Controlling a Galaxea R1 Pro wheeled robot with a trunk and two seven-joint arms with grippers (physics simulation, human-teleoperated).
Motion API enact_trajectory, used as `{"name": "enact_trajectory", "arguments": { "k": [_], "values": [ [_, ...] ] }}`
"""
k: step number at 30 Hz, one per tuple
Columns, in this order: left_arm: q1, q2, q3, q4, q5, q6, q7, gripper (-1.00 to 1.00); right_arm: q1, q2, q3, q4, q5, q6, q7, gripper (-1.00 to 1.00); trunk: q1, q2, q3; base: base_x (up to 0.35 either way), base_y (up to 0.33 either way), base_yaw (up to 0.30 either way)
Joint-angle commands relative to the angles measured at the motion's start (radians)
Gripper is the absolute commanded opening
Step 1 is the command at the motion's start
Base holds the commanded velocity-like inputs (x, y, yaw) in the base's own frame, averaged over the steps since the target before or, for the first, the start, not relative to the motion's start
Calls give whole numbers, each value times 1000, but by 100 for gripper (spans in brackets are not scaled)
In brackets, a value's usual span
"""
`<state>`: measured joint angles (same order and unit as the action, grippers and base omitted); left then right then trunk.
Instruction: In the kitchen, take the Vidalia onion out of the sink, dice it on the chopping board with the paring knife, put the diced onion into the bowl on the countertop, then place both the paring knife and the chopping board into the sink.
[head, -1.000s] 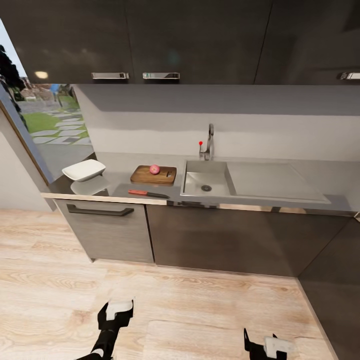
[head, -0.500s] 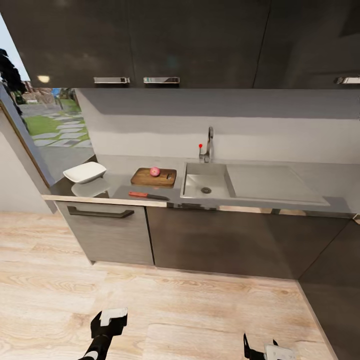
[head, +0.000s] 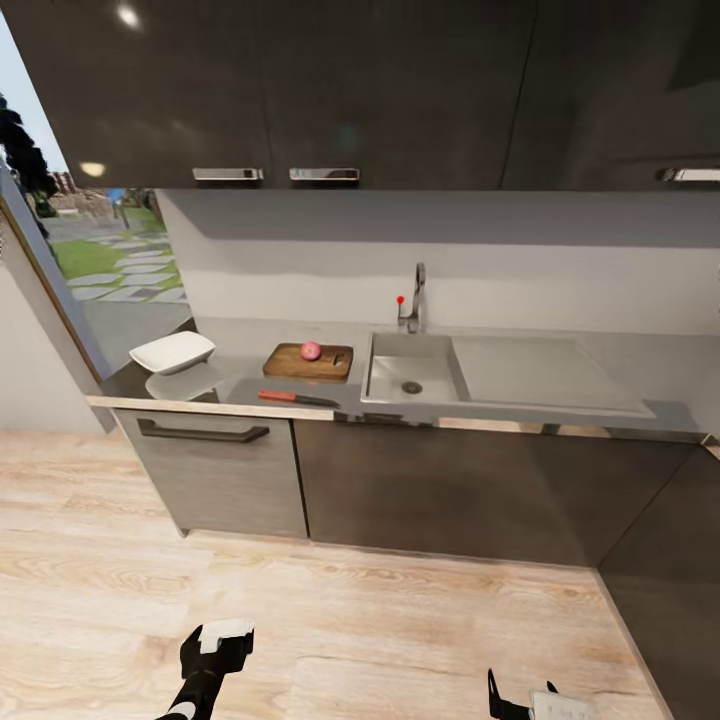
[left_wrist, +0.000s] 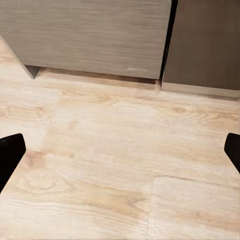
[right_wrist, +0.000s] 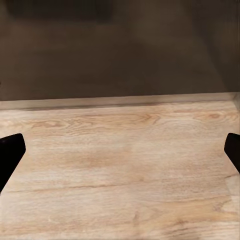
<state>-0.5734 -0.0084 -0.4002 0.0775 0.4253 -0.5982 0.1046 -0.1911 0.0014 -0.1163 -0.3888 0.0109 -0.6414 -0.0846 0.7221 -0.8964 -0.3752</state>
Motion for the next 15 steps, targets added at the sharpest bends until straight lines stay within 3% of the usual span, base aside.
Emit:
{"name": "enact_trajectory", "arguments": {
  "k": [1, 15],
  "values": [
    [-1, -1, -8, 4, 3, -5, 4, 100, -1, 0, 0, 1, 1, -3, -3, 100, -4, 6, 4, 0, 0, 0],
    [-1, -1, -8, 4, 3, -5, 5, 100, -1, 0, 0, 2, 1, -2, -4, 100, -57, 104, 70, 0, 0, 0]
  ]
}}
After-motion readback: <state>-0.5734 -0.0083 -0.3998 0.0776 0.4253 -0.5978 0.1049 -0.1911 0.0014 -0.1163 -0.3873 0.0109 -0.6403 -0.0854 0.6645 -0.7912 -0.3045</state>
